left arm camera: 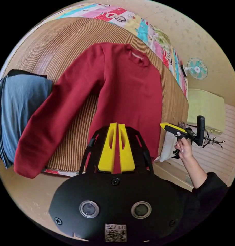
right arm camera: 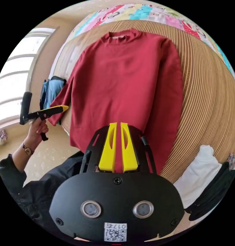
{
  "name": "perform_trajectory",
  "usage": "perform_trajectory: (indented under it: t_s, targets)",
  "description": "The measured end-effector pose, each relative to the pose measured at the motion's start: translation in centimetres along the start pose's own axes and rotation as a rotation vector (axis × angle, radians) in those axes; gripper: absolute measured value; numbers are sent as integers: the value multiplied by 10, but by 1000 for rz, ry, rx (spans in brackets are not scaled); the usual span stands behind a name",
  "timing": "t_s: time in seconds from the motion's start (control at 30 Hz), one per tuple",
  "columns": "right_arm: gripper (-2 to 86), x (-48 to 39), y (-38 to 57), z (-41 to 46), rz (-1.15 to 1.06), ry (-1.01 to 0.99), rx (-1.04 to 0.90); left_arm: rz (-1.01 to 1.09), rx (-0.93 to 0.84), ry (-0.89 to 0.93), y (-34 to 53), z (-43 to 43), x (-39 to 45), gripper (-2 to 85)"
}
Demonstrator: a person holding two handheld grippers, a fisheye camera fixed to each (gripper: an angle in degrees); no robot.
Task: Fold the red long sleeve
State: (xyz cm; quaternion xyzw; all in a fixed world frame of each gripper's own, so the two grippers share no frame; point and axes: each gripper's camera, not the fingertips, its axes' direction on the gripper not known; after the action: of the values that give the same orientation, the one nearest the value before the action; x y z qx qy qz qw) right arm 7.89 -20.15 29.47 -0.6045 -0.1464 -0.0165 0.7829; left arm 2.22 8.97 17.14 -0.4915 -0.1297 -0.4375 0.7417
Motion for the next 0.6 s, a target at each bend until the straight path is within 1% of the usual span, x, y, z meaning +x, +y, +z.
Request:
perform_trajectory:
  t_s: [0.03, 0.07, 0.1, 0.13, 0.17, 0.2, 0.23, 0.27, 0.3, 0.33, 0.37, 0.4, 0.43, 0.47, 0.5, 0.53, 0.57, 0.6]
  targets:
    - [25, 0, 7, 16, -15, 24, -68, -41, -136, -77, 12, 34, -4, -8]
    - [23, 2, 24, 36, -43, 58, -155, -70, -212, -134, 19, 49, -8, -7]
    - [26, 9, 42, 25, -25, 8, -80, -81, -281, -170, 36, 64, -13, -6]
    - [27, 16, 49, 19, 21, -32, -70, -111, -214, -116, 50, 51, -18, -6]
    - [36, 38, 60, 10, 154, -151, -99, -155, -213, -100, 55, 46, -22, -6]
    - [50, 62, 76, 1, 297, -333, -78, -245, -230, -70, 63, 37, -32, -5]
    - [59, 75, 86, -4, 378, -440, -46, -313, -214, -28, 71, 24, -40, -5]
    - [78, 102, 108, -9, 548, -636, 22, -333, -190, 5, 75, 16, -44, -4]
    - [95, 128, 130, -5, 765, -800, 69, -367, -135, 82, 83, 0, -52, -2]
    - [103, 139, 142, -1, 870, -893, 97, -417, -89, 156, 90, -14, -62, 1]
    - [118, 156, 162, 12, 1067, -1087, 166, -452, -67, 195, 94, -20, -68, 4]
    - [128, 164, 174, 28, 1220, -1242, 210, -534, -15, 285, 102, -31, -81, 19]
    - [132, 165, 176, 36, 1280, -1301, 218, -620, 51, 395, 111, -40, -94, 43]
    - [133, 167, 175, 48, 1355, -1375, 236, -660, 88, 451, 115, -43, -100, 50]
    - [125, 168, 172, 56, 1417, -1387, 230, -742, 170, 561, 124, -47, -111, 65]
    - [116, 168, 172, 58, 1454, -1376, 212, -822, 253, 654, 133, -50, -119, 74]
    - [94, 166, 174, 55, 1538, -1334, 190, -860, 292, 694, 137, -50, -123, 79]
    - [67, 164, 176, 42, 1585, -1287, 273, -931, 364, 763, 145, -51, -129, 90]
